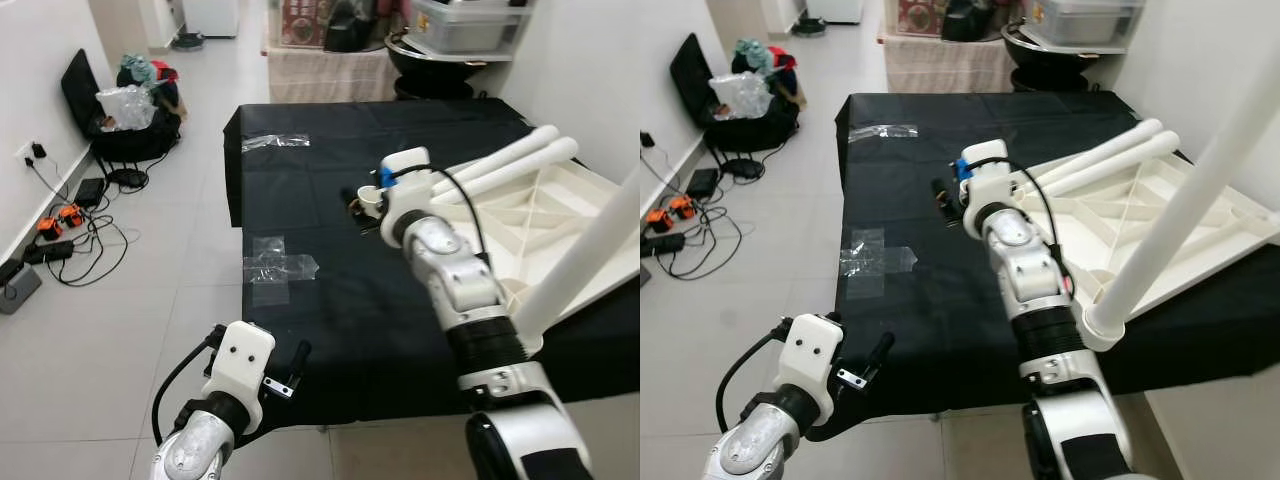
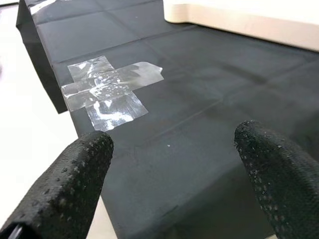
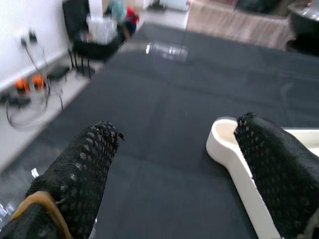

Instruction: Building children table

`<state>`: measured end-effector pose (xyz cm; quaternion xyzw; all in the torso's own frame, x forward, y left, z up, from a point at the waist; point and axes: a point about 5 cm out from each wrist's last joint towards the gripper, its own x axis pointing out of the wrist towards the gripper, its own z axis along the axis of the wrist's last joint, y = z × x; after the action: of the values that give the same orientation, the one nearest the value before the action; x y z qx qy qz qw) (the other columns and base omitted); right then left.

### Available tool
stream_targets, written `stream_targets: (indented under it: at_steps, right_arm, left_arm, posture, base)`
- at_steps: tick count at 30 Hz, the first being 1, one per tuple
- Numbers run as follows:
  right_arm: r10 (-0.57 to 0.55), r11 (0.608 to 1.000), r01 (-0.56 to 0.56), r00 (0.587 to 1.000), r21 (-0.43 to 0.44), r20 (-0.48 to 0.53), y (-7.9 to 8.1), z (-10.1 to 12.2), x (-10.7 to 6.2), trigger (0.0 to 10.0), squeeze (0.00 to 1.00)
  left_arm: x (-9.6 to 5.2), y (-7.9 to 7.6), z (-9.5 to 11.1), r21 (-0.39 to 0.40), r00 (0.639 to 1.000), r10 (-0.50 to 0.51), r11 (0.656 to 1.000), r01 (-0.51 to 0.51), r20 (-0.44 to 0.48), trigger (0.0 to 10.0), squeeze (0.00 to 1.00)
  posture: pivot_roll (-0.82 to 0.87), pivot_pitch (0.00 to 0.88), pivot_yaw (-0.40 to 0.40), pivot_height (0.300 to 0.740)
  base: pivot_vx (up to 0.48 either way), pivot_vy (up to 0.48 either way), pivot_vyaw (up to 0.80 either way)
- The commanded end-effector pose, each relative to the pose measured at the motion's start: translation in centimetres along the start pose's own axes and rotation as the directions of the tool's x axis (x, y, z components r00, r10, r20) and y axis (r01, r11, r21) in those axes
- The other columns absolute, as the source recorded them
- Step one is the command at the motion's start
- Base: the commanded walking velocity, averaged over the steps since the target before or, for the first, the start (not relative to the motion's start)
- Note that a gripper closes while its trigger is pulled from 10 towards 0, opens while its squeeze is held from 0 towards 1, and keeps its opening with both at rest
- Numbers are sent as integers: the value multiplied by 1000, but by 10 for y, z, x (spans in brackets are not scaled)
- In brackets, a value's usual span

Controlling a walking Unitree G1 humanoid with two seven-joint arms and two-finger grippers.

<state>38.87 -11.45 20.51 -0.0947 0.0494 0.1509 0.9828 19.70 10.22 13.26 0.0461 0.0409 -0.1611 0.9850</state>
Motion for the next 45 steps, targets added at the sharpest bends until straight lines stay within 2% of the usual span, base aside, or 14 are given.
stream_targets:
  at_steps: [1,7,8,10,11,13,16,20,22,25,28,30,42,45]
  right_arm:
    - [16,999,-19,998,-47,-58,-1,-7,8,10000,0]
    - [-9,993,-3,995,-121,-98,-9,-6,18,10000,0]
    - [-26,992,12,994,-128,-105,-15,-4,19,10000,0]
    - [-66,988,48,991,-149,-118,-28,-1,19,10000,0]
    - [-66,988,48,991,-149,-118,-28,-1,19,10000,0]
    - [-131,979,107,983,-173,-131,-45,3,17,10000,0]
    - [-146,977,121,980,-178,-133,-49,4,16,10000,0]
    - [-211,961,179,967,-212,-141,-69,6,12,10000,0]
    - [-191,968,156,966,-198,-174,-71,2,10,10000,0]
    - [-124,975,72,960,-209,-251,-64,-11,10,10000,0]
    - [-108,974,48,956,-220,-273,-62,-15,10,10000,0]
    - [-64,979,4,955,-205,-289,-56,-18,11,0,0]
    - [4,976,-61,964,-207,-265,-51,-7,14,0,0]
    - [73,972,-121,970,-200,-232,-45,1,16,0,0]
  left_arm:
    - [-3,-9,10,-42,999,-36,998,37,29,10000,0]
    - [-11,-16,26,-63,996,-52,996,57,73,10000,0]
    - [-14,-19,29,-58,994,-73,995,77,77,10000,0]
    - [-19,-24,32,-47,991,-107,993,111,77,10000,0]
    - [-19,-24,32,-47,991,-107,993,111,77,10000,0]
    - [-23,-27,34,-44,989,-125,991,128,75,10000,0]
    - [-25,-28,34,-44,989,-128,990,131,74,10000,0]
    - [-29,-27,35,-53,991,-128,990,130,50,10000,0]
    - [-32,-27,35,-58,991,-130,989,132,36,10000,0]
    - [-33,-27,35,-57,991,-133,989,135,27,10000,0]
    - [-34,-27,35,-57,991,-134,989,135,24,10000,0]
    - [-34,-27,35,-56,991,-131,990,132,21,10000,0]
    - [-30,-23,36,-46,993,-113,992,114,16,10000,0]
    - [-26,-21,35,-39,994,-105,994,105,22,10000,0]
  posture:
    - [58,133,-105,740]
    - [62,174,-111,740]
    - [61,226,-113,740]
    - [66,248,-113,740]
    - [66,248,-113,740]
    - [63,266,-112,740]
    - [63,269,-111,740]
    - [61,302,-102,740]
    - [61,303,-100,740]
    - [61,310,-97,740]
    - [61,310,-97,740]
    - [57,308,-102,740]
    - [44,297,-105,740]
    - [36,274,-107,740]
  base:
    - [0,0,0]
    - [0,0,0]
    - [0,0,0]
    - [0,0,0]
    - [0,0,0]
    - [0,0,0]
    - [0,0,0]
    - [0,0,0]
    - [0,0,0]
    - [0,0,0]
    - [0,0,0]
    - [0,0,0]
    - [0,0,0]
    - [0,0,0]
